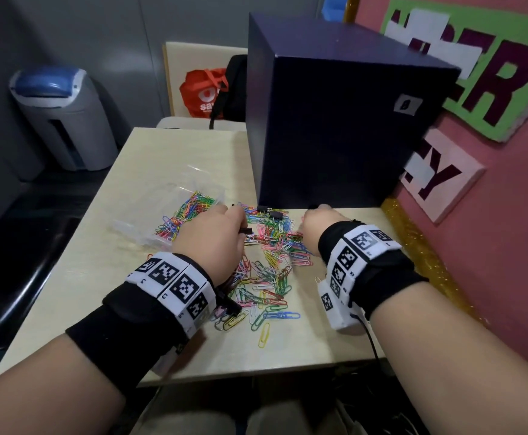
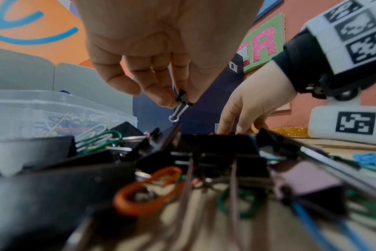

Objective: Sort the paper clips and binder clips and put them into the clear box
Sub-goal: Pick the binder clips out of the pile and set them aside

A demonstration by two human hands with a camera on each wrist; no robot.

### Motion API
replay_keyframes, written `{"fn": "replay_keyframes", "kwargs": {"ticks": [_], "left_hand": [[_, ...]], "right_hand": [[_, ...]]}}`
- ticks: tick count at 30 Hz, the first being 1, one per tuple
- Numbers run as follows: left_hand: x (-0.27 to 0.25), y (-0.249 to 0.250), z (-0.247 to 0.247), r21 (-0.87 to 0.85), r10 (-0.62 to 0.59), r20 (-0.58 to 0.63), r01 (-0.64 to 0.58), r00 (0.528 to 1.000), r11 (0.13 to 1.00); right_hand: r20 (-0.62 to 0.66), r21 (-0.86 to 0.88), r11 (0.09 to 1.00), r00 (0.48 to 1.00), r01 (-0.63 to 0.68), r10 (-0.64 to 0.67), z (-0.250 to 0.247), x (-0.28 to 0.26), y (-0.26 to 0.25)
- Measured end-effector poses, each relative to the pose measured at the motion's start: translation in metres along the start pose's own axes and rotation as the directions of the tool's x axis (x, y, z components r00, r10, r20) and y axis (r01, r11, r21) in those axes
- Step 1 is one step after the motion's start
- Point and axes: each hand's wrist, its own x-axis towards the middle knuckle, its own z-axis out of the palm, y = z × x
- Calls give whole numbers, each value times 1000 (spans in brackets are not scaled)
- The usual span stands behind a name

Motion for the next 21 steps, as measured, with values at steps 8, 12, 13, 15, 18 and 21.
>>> {"fn": "replay_keyframes", "kwargs": {"ticks": [8, 12, 13, 15, 18, 21], "left_hand": [[0, 1, -1, -5, -5, 16, 5, 1000, 1000], [0, 2, -3, -14, -4, 28, 4, 1000, 1000], [0, 2, -3, -14, -3, 30, 4, 1000, 1000], [0, 2, -3, -12, -2, 33, 3, 999, 1000], [0, 2, -3, -11, -3, 29, 3, 1000, 1000], [0, 1, -2, -21, -4, 21, 4, 1000, 1000]], "right_hand": [[-135, 282, 955, 989, 95, -59, 0, -8, -7], [-16, 171, 985, 999, -31, 34, -2, -16, 13], [36, 110, 992, 998, -56, 53, -1, -17, 17], [111, 41, 997, 992, -65, 60, 2, -18, 19], [144, -21, 1000, 990, 4, -1, 8, -17, 11], [-14, 124, 991, 999, 54, -53, 12, -14, -2]]}}
